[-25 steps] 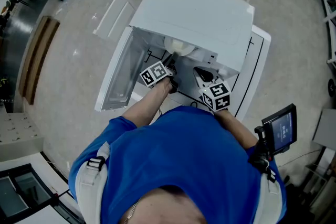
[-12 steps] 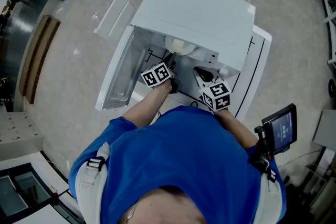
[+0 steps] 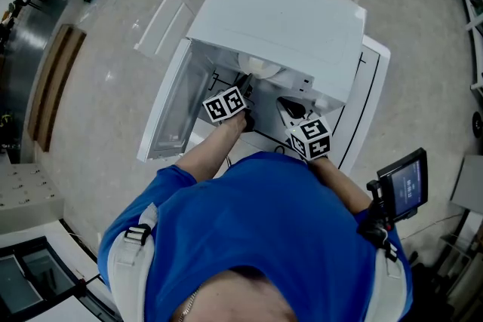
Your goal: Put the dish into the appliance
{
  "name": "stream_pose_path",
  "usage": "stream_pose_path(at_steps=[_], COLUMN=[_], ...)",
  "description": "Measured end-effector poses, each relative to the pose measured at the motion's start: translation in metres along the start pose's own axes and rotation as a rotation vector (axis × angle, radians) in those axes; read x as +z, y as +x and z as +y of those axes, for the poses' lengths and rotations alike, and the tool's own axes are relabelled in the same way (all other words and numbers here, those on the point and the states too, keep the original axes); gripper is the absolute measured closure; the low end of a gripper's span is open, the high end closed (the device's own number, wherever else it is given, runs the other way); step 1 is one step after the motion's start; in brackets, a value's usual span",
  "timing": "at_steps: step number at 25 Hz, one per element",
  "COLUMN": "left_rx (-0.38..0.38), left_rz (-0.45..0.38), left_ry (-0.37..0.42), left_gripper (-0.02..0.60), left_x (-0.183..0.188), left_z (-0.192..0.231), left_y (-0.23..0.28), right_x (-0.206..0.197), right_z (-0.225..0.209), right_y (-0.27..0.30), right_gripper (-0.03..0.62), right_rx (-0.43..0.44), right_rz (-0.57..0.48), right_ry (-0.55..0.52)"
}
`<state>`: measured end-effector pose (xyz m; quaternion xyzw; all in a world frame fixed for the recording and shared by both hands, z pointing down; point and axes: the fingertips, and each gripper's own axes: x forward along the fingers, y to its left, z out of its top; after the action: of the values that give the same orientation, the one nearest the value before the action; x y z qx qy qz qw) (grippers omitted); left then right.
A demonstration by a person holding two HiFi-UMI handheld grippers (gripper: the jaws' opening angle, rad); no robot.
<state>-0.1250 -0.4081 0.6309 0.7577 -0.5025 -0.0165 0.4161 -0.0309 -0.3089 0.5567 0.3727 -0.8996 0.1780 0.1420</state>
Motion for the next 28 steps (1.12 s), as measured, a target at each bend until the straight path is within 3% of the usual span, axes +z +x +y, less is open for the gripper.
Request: stream_pose_path(at_steps=[28], left_rx=[-0.02], left_rz=[0.012], left_ry=[0.134], left_gripper=[0.495], left_x=[0.005], left_z=[-0.01], left_y=[0.006], right_x=[0.003], right_z=[0.001], right_y=[0.005], right_gripper=[0.592], right_rx=[-0.002], right_rz=[-0.004], right_ry=[-0.002])
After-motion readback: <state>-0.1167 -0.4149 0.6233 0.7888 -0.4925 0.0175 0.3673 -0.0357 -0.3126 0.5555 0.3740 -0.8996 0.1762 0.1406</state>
